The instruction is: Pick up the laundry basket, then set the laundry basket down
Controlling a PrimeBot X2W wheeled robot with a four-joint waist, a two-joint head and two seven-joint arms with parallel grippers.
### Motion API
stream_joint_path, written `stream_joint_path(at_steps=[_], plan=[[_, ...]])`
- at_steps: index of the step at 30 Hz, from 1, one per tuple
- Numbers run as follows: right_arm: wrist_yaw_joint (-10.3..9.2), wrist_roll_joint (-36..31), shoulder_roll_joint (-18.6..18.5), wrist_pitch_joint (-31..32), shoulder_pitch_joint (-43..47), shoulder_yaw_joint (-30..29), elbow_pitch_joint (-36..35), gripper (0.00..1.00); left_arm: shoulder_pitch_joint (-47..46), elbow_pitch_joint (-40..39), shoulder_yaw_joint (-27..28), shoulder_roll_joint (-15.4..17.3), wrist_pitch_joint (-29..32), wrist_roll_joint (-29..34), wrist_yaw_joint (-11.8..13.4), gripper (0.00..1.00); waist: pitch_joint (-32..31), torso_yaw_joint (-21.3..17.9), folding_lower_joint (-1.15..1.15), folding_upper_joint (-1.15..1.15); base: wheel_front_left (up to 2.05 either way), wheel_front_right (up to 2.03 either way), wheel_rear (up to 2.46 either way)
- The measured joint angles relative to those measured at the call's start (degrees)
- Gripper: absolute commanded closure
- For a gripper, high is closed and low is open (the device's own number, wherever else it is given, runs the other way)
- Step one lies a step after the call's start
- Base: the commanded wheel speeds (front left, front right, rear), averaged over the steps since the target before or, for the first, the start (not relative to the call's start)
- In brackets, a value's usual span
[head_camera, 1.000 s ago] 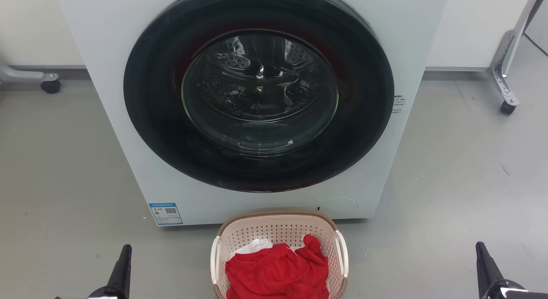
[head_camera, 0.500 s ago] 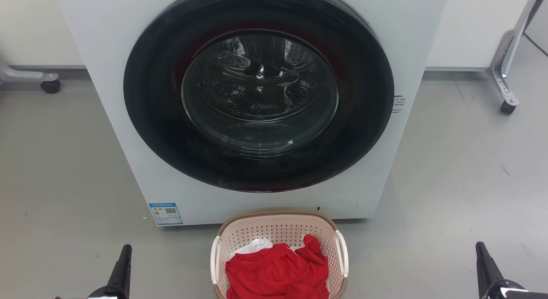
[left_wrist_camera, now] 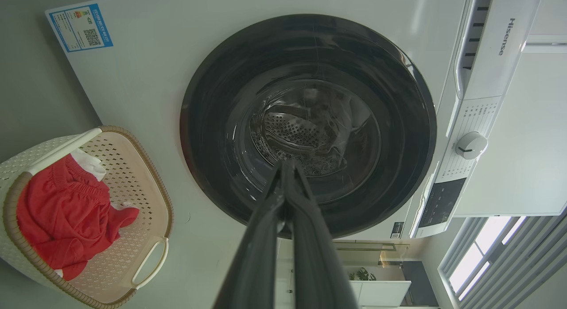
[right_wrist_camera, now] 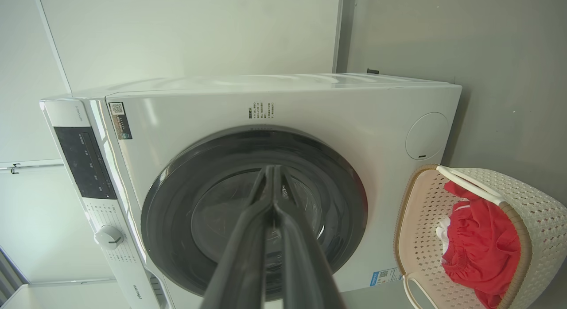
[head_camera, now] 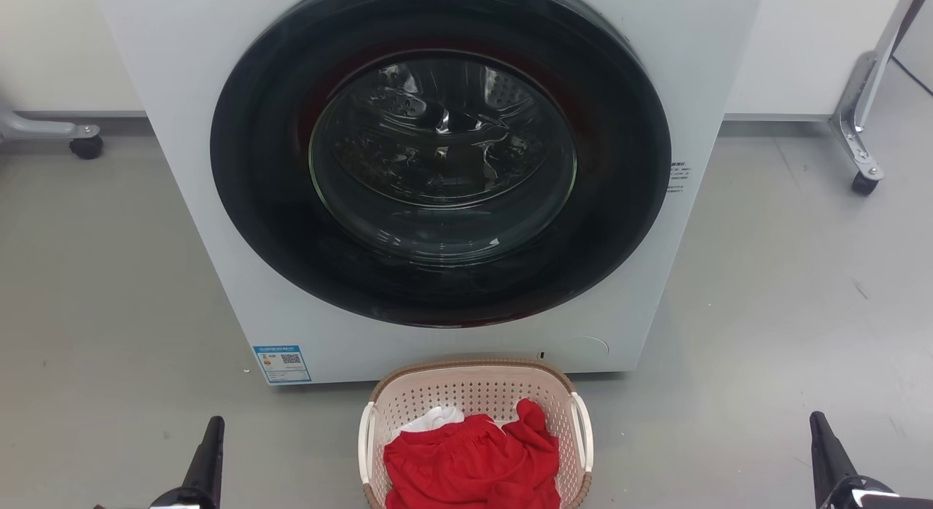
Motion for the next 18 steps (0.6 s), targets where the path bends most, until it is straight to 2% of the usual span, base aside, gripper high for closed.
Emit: stream_joint_path(at_steps=[18], plan=[[0.0,0.0,0.0,0.0,0.0,0.0,0.0,1.0,0.0,0.0,0.0,0.0,0.0,0.0,0.0,1.0,0.0,0.0,0.0,0.0,0.0,0.0,0.0]])
